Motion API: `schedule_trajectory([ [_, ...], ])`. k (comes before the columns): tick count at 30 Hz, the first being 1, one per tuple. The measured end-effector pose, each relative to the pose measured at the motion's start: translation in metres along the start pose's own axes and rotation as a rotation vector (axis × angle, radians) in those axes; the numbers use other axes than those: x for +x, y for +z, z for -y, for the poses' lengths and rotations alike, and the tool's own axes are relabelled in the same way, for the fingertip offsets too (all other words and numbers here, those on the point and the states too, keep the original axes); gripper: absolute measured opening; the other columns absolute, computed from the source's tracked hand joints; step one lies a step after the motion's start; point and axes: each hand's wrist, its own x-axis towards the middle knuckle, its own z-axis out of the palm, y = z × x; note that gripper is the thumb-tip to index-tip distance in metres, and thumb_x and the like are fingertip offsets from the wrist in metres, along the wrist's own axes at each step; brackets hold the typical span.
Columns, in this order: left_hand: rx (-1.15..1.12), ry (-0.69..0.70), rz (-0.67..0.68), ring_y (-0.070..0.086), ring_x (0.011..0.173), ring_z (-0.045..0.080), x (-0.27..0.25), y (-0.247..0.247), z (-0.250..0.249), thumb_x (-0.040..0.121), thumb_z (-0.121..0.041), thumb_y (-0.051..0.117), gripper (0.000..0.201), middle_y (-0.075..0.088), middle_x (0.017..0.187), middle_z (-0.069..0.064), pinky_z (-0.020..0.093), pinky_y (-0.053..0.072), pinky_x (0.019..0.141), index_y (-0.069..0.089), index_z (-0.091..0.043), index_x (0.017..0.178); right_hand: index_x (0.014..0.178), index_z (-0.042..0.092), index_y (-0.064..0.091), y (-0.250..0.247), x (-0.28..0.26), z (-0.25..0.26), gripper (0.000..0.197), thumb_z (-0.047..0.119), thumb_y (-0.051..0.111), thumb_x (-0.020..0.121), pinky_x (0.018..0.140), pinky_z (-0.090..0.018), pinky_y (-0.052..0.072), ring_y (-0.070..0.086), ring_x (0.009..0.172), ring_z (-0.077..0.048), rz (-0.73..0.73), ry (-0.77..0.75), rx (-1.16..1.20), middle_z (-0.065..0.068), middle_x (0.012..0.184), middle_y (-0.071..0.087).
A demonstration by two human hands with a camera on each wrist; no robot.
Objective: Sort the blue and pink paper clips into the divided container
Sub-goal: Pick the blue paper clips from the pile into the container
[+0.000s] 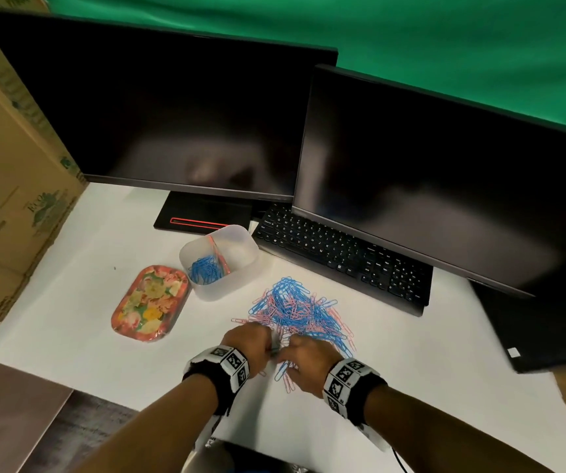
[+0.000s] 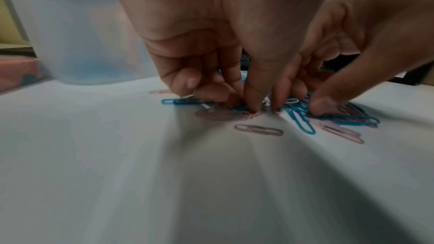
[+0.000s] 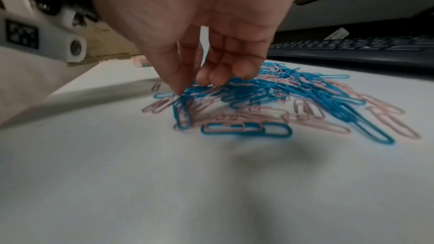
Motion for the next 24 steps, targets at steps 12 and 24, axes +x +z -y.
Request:
schedule_trajectory([
  [12, -0.742, -0.156, -0.271, 0.065, 0.069, 0.019, -0.007, -0.017, 0.049, 0.074, -0.002, 0.059, 0.025, 0.069, 0.066, -0.004, 0.023, 0.051, 0.07, 0.062, -0.025, 0.081, 0.087, 0.02, 0.066, -0.005, 0.009, -0.01, 0.007, 0.019, 0.059, 0.087, 0.077, -0.024, 0.045, 0.052, 0.087, -0.013, -0.172, -0.027, 0.197, 0.005, 0.093, 0.055],
  [24, -1.584, -0.45, -0.191, 0.047, 0.057, 0.024, -0.009, -0.033, 0.056, 0.081, 0.013, 0.036, 0.028, 0.046, 0.066, 0.011, 0.031, 0.046, 0.059, 0.059, -0.002, 0.079, 0.109, 0.004, 0.061, -0.045, 0.021, -0.007, 0.027, -0.01, 0.054, 0.088, 0.072, -0.037, 0.059, 0.068, 0.076, -0.031, -0.253, 0.37, 1.545, -0.012, 0.076, 0.063],
])
